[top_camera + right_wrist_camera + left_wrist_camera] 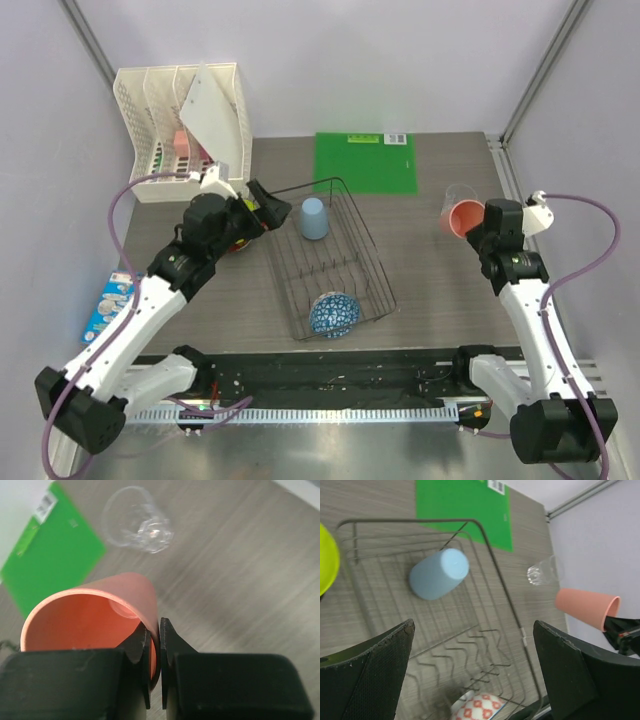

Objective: Unload the mixed dishes from the dish rack
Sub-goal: Place the cup at the center of the board.

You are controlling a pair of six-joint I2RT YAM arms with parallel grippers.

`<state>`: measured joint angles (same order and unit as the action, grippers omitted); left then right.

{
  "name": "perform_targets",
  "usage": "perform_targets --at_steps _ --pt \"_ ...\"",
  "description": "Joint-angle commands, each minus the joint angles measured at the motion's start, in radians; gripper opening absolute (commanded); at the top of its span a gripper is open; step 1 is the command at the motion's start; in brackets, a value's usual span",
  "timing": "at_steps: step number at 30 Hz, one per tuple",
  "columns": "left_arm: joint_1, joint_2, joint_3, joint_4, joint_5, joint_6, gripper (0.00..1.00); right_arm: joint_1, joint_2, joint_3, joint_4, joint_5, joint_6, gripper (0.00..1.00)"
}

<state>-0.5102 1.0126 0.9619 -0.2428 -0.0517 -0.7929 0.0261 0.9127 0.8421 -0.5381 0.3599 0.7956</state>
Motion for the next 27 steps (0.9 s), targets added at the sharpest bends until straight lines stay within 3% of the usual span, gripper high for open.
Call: perform_targets --at_steps 1,6,14,20,27 --pt "-0.002 -0.097 -0.055 -0.061 -0.083 0.035 1.00 -0.049 -0.022 0.041 0.073 0.104 0.102 0.01" --pt "-0.002 -0.094 -0.058 -0.091 -0.021 -0.008 1.00 -0.087 0.218 0.164 -0.022 -0.021 0.079 0.01" --pt "-0.002 -0.057 -0.031 -0.194 0.042 -0.003 0.99 -0.130 0.417 0.109 -0.019 -0.179 0.002 0.01" --pt "-0.002 -0.078 -0.055 -0.194 0.046 -0.009 0.97 -0.133 0.474 0.117 -0.035 -0.113 -0.077 0.01" --pt "-0.005 -0.063 -0.049 -0.228 0.038 -0.019 0.94 -0.140 0.581 0.297 -0.172 -0.055 -0.130 0.01"
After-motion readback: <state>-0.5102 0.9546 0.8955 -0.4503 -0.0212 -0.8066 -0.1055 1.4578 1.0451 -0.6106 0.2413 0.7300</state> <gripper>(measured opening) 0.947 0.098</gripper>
